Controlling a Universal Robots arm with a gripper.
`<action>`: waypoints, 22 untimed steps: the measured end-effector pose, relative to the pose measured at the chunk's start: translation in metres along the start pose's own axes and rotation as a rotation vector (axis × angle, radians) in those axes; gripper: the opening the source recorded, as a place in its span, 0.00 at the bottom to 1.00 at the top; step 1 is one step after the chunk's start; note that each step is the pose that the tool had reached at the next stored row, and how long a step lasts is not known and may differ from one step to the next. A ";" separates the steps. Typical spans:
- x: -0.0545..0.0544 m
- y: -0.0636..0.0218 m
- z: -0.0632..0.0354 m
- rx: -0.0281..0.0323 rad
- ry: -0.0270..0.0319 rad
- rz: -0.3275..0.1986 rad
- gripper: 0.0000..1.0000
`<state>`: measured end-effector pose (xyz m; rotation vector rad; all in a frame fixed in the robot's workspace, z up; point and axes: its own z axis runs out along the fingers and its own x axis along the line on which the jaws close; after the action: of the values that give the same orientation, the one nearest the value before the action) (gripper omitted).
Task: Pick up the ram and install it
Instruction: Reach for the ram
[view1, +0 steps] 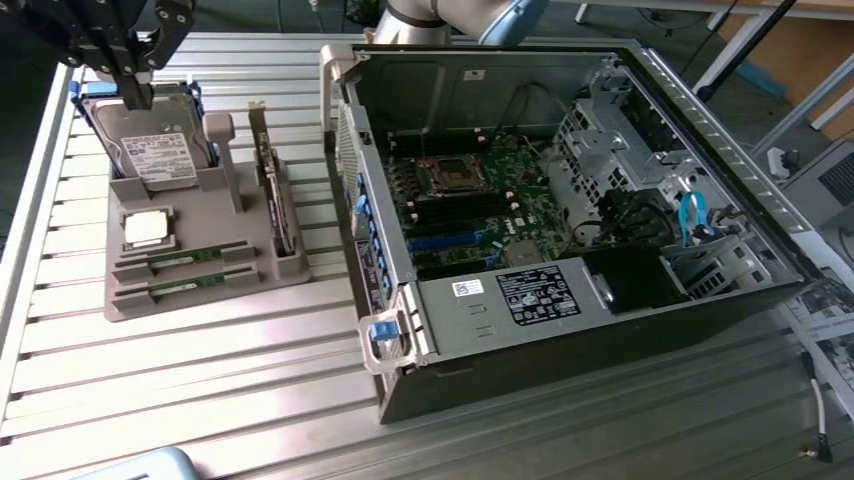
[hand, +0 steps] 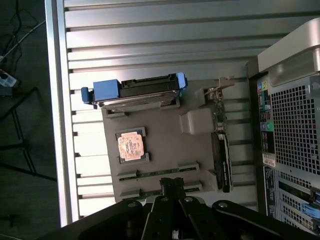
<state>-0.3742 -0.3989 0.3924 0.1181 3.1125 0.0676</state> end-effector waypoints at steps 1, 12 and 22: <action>0.001 -0.0001 0.0000 0.0001 0.0000 0.000 0.10; 0.001 -0.0033 -0.0002 0.0002 0.0000 0.000 0.10; 0.000 -0.0120 -0.0005 0.0005 -0.0001 0.000 0.10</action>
<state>-0.3752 -0.4109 0.3923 0.1180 3.1124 0.0669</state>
